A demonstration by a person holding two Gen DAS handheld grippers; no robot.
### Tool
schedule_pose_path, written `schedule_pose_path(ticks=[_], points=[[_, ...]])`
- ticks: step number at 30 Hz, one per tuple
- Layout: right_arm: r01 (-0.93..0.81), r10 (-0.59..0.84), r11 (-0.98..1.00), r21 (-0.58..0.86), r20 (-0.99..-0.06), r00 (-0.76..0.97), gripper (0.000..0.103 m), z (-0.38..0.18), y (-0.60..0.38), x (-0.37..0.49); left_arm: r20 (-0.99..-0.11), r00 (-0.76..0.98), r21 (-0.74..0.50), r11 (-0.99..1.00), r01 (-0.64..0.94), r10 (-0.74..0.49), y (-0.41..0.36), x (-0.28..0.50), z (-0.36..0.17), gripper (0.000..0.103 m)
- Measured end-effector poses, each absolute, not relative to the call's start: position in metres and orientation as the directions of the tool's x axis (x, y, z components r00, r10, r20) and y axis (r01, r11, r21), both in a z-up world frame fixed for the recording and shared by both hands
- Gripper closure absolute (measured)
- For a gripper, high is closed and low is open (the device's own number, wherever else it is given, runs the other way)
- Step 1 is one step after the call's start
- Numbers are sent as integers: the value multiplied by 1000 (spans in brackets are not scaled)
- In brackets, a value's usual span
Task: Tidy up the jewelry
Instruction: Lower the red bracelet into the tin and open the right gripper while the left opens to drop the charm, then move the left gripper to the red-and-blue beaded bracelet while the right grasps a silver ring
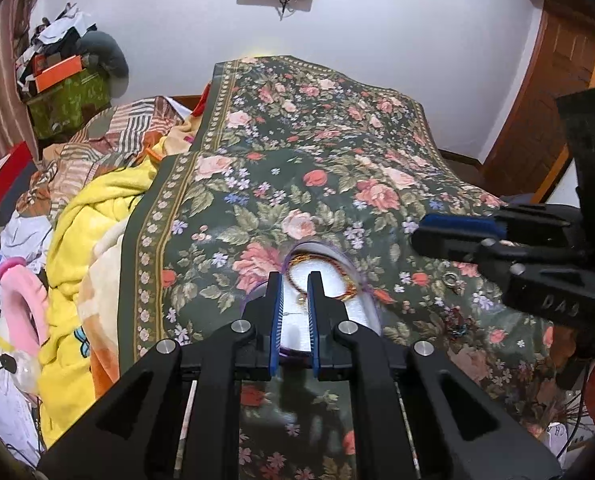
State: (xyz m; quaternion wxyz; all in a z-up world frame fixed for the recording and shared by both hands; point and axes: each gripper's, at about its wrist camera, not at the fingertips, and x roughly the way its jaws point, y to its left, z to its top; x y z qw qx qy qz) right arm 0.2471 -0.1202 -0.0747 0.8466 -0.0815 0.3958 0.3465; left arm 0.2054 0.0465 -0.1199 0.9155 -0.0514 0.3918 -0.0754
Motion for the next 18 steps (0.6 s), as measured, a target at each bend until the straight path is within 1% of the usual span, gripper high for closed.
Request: schedule_pose_path(ticks=[1,4,6,8,10,12,16,18], points=[[-641,513,757,127,-724,462,86,-72,-127,246,-707,683,-153,983,103,-182,44,205,-118,87],[-610,487,785,110,-719,497,83,-68,-146,244,-699,689,-142,982,126,-190,32,203,-112,80],[-585,464,805,99,-719,517,76,-66,-161,241,-696,689,-136,979,149,-201,20,201,-108,78],[-558,438,826,85,-720,538,70,-66,-177,238,-695,687,-132,977,166,-211,11,201,-105,74],[-537,412,841,67,-722,555,68,-67,-188,236,-694,684,-129,973,189,-225,-1,200,-104,68],[-522,392,851,56,-729,561,67,-69,-200,233,-697,676,-128,969,211,-239,-12,200,-104,66],[-499,368,865,52,-742,560,67,-75,-220,227,-719,643,-124,959,254,-263,-36,202,-112,66],[-489,356,871,50,-751,557,65,-80,-229,225,-733,623,-124,954,274,-274,-47,203,-118,66]])
